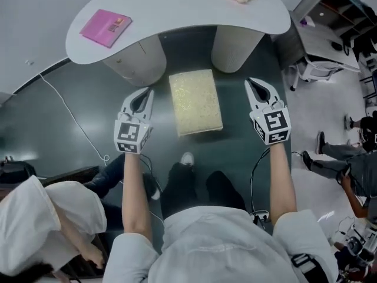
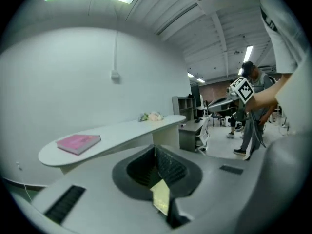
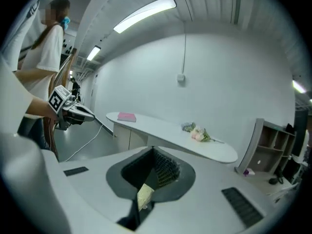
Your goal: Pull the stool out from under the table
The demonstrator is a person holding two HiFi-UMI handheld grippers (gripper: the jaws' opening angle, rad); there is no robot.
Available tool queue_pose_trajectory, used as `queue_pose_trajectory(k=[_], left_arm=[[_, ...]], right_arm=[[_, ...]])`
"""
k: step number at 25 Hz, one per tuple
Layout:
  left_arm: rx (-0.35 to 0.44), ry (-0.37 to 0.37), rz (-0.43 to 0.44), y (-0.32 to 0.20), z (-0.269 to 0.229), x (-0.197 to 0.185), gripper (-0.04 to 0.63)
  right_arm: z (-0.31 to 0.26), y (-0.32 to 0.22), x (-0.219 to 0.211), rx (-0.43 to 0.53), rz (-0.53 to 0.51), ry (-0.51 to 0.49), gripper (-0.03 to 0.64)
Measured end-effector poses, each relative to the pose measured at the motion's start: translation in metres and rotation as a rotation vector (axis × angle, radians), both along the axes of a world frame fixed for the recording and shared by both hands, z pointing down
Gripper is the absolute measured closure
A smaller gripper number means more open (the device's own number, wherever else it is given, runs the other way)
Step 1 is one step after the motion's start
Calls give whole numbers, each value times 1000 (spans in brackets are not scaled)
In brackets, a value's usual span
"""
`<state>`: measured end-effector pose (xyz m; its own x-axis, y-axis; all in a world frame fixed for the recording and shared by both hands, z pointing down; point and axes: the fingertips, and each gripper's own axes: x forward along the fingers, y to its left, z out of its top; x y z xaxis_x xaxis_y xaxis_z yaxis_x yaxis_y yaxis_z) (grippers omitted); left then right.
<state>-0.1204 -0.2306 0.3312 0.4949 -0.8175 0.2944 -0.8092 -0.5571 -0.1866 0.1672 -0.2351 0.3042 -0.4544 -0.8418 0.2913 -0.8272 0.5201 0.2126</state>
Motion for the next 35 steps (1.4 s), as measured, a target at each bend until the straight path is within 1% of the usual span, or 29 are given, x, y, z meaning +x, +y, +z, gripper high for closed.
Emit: queue_pose_trajectory(k=[3, 7, 11, 15, 21, 27, 30, 35], left_arm=[[15, -6, 8, 9, -73, 6, 574], [54, -2, -14, 27, -157, 13, 574], [84, -10, -19, 51, -214, 22, 574], [123, -24, -21, 69, -259, 30, 574], [202, -21, -42, 98, -307, 38, 574], [265, -66, -30, 125, -335, 50, 574], [275, -73, -23, 132, -340, 54, 574], [271, -78, -36, 132, -341, 53, 574]], right_arm=[[-74, 10, -4, 22, -14, 2, 601], [-157, 30, -9, 66, -41, 16, 601], [-214, 54, -9, 102, -62, 26, 601], [-253, 72, -5, 144, -79, 39, 601], [-295, 97, -1, 209, -107, 46, 601], [-315, 116, 0, 241, -130, 47, 601], [-317, 121, -1, 246, -140, 54, 601], [-318, 123, -4, 250, -147, 54, 601]])
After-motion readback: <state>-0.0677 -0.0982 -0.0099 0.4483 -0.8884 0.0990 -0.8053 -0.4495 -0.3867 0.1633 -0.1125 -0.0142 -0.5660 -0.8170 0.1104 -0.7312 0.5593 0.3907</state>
